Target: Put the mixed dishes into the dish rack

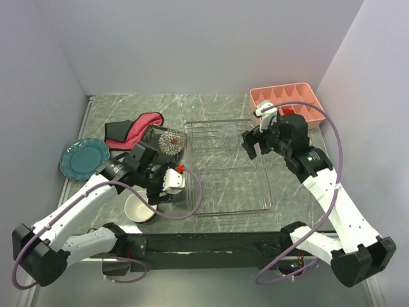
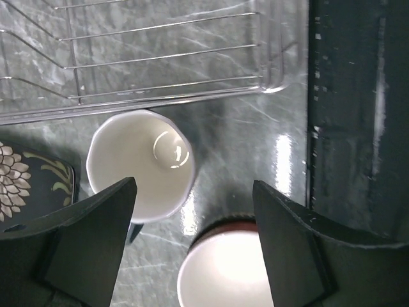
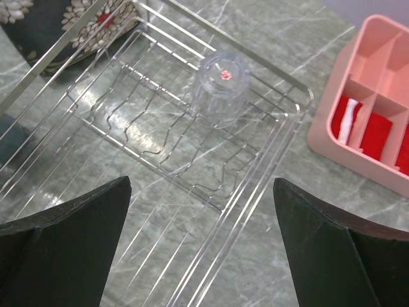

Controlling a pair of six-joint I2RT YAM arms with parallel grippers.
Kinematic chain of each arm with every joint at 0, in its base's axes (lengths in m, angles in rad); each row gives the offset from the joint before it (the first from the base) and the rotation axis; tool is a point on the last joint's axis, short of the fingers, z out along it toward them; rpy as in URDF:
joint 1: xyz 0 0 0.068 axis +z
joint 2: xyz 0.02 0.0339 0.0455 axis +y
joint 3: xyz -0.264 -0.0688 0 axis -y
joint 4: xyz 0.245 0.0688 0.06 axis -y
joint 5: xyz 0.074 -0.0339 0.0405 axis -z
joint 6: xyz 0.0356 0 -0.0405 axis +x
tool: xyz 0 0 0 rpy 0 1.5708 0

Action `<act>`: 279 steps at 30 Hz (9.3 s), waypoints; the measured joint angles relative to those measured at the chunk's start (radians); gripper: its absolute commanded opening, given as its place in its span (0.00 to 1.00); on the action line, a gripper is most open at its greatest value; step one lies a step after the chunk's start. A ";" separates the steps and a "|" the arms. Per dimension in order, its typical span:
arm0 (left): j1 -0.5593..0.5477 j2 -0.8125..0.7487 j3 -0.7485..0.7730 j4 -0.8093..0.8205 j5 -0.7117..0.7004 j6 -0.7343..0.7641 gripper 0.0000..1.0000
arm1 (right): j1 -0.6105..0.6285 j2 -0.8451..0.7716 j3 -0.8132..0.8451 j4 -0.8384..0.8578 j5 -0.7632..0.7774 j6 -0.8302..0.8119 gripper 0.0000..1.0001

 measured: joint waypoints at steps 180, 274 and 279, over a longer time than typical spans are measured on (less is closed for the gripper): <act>0.360 0.679 0.558 0.980 -0.300 -2.338 0.70 | 0.040 0.842 0.783 0.126 -0.034 0.736 0.00; 0.457 -0.221 -0.038 0.684 -0.588 -1.513 0.39 | 0.515 0.936 0.279 0.515 1.251 0.188 0.00; 0.457 -0.221 -0.039 0.691 -0.588 -1.513 0.39 | 0.507 0.937 0.223 0.617 1.224 0.085 0.00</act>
